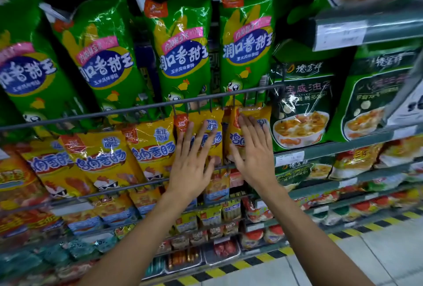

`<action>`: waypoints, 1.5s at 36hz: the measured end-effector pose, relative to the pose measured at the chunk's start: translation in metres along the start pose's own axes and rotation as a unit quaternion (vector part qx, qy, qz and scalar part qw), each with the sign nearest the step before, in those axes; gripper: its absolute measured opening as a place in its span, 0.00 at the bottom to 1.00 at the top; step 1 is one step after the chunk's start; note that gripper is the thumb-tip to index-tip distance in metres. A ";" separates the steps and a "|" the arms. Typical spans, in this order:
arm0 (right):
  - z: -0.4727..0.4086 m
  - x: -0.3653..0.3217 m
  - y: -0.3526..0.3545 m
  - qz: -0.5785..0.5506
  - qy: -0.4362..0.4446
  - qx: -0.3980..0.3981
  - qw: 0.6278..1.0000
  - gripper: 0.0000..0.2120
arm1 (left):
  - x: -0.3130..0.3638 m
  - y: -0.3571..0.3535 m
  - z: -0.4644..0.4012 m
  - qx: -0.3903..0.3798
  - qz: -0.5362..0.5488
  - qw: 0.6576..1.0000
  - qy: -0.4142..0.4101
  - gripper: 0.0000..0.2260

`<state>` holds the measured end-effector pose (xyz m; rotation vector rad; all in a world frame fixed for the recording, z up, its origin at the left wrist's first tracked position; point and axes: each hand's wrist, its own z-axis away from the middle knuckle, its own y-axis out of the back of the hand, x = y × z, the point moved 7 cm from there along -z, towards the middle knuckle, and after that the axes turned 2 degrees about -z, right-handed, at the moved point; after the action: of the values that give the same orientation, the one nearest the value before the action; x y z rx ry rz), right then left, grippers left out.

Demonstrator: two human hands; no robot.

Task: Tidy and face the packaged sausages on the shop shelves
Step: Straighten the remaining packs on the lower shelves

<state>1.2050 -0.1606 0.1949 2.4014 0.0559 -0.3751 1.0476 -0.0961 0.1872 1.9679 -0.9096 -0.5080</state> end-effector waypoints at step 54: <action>0.090 0.061 0.006 -0.318 -0.239 0.019 0.917 0.21 | 0.031 -0.012 0.025 -0.036 0.105 0.988 -0.104 0.28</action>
<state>1.2412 -0.2272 0.1171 2.2069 0.6193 -1.2594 1.0555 -0.1294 0.1638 1.7513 -1.1982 -0.6235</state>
